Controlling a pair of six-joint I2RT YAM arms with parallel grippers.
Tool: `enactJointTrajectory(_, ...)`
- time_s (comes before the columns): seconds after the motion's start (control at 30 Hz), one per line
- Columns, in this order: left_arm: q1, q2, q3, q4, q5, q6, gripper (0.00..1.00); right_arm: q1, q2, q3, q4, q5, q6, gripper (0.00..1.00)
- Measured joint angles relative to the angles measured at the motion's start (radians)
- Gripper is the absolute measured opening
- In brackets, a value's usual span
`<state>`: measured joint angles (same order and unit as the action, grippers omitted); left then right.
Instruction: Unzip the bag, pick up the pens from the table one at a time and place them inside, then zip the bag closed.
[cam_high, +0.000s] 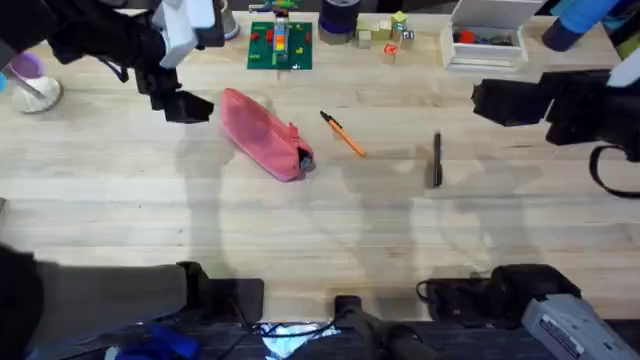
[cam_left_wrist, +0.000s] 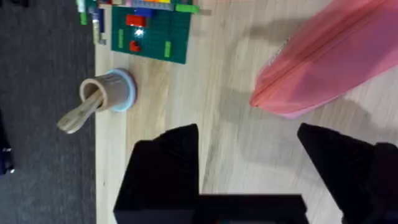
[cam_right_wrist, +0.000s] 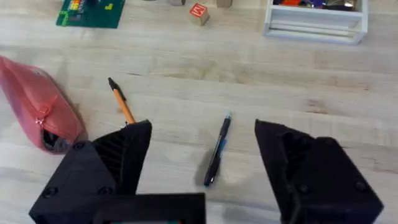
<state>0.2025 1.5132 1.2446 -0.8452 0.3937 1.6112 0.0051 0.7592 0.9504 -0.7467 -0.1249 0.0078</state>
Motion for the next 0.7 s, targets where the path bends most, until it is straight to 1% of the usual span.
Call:
enactJointTrajectory(0.17,0.005,0.057,0.000,0.006,0.039,0.061,0.993,0.000,0.000,0.000,-0.003,0.000,0.000,0.996)
enactJointTrajectory(0.27,0.005,0.085,0.000,0.046,0.072,0.085,0.993,0.000,0.000,0.000,-0.003,0.000,0.000,0.996)
enactJointTrajectory(0.4,0.005,0.130,0.000,0.076,0.120,0.118,0.993,0.000,0.000,0.000,-0.003,0.000,0.000,0.995)
enactJointTrajectory(0.43,0.005,0.167,0.000,0.078,0.146,0.135,0.992,0.000,0.000,0.000,-0.003,0.000,0.000,0.995)
enactJointTrajectory(0.6,0.007,0.188,0.000,0.080,0.188,0.151,0.994,0.000,0.000,0.000,-0.003,0.000,0.000,0.995)
enactJointTrajectory(0.7,0.007,0.188,0.000,0.080,0.194,0.156,0.994,0.000,0.000,0.000,-0.003,0.000,0.000,0.995)
